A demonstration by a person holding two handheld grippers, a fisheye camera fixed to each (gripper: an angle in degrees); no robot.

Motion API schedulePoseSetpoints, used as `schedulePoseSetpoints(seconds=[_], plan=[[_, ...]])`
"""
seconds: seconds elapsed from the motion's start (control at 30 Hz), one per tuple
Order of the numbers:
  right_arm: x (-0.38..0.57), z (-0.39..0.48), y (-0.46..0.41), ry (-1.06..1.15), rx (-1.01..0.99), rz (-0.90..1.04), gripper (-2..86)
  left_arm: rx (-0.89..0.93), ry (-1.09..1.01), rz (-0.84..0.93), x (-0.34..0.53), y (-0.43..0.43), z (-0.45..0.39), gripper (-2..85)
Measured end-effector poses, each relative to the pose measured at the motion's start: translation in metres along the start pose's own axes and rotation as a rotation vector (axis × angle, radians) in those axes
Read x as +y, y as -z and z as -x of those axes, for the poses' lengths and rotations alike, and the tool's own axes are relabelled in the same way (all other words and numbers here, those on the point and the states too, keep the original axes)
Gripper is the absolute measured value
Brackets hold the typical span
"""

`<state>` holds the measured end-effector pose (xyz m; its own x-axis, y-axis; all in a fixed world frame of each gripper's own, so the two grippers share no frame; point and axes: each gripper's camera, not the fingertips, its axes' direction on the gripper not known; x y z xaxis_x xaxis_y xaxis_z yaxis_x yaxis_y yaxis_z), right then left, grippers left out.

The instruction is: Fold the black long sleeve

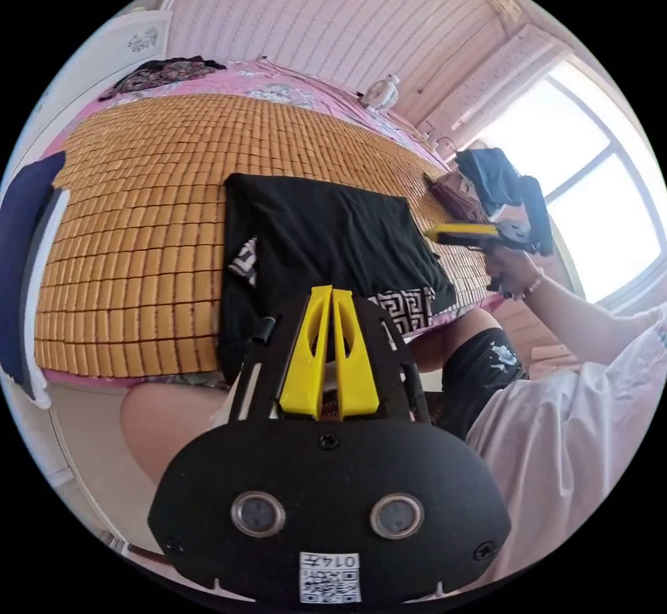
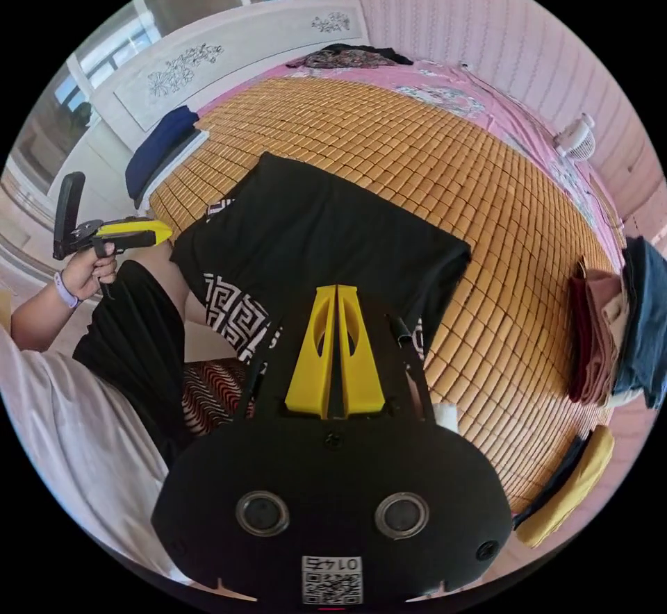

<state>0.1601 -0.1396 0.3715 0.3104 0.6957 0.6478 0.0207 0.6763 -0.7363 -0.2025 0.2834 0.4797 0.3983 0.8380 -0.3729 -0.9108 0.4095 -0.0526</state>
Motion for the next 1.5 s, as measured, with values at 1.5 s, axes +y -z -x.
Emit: schedulePoseSetpoints(seconds=[1.5], plan=[[0.214,-0.171,-0.039,-0.447,-0.146,0.061,11.9,0.084,-0.641,0.014,0.053,-0.145,-0.152,12.7]])
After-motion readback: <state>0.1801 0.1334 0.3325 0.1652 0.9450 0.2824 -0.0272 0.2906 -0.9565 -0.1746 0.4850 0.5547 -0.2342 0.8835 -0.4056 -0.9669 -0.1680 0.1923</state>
